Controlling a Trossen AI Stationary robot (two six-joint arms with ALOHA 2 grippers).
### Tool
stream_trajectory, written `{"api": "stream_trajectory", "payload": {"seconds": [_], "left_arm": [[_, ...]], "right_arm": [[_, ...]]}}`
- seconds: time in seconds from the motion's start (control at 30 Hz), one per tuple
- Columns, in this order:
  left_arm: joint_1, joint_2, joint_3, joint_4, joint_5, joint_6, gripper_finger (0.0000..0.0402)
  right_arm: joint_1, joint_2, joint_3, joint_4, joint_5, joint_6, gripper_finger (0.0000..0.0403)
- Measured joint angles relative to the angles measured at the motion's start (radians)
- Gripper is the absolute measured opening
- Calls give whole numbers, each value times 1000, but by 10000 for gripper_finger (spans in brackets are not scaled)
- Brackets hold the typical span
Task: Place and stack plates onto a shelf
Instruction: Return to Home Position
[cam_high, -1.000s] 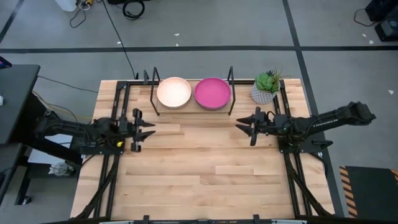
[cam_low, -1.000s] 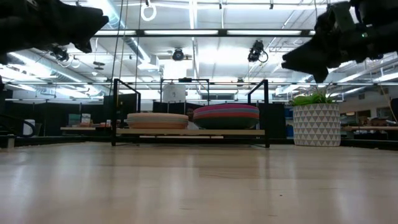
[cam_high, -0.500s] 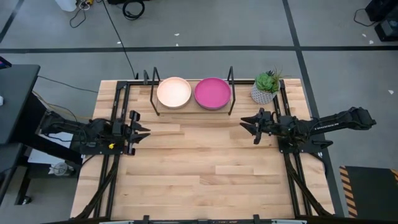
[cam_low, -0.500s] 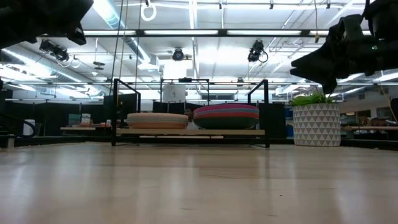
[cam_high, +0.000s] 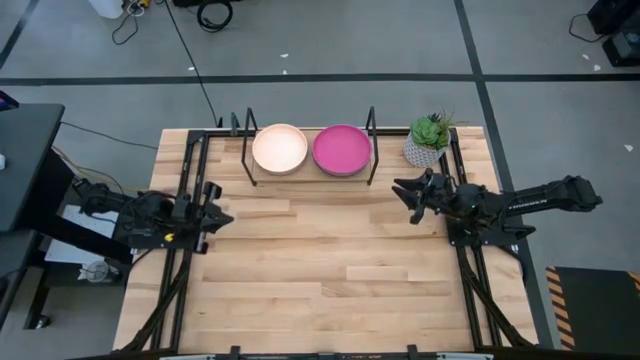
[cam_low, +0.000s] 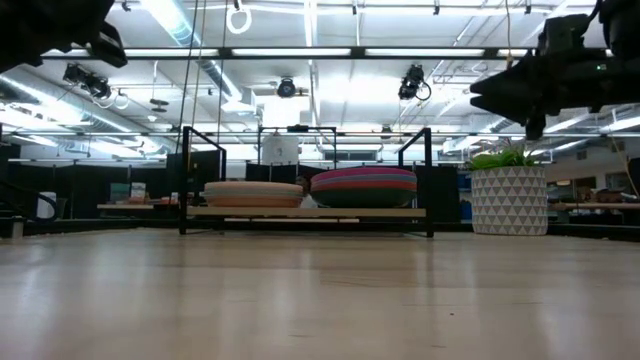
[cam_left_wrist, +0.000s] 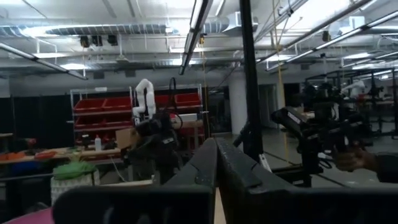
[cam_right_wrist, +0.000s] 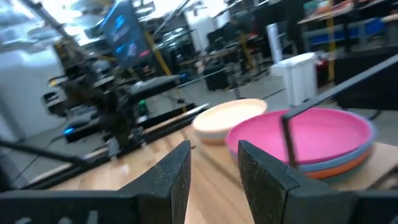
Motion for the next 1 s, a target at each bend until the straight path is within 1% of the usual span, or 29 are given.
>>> {"api": "stream_trajectory", "payload": {"seconds": [0.1, 0.3, 0.4, 1.0], "left_arm": [[-9, 1, 0, 3, 1, 6, 11], [-11, 8, 0, -24, 0, -68, 22], [-11, 9, 0, -26, 0, -69, 23], [-11, 9, 0, -25, 0, -69, 25]], "right_arm": [[0, -10, 0, 0, 34, 12, 139], [0, -8, 0, 0, 23, 2, 139], [0, -8, 0, -1, 23, -19, 139], [0, -8, 0, -1, 23, -21, 139]]}}
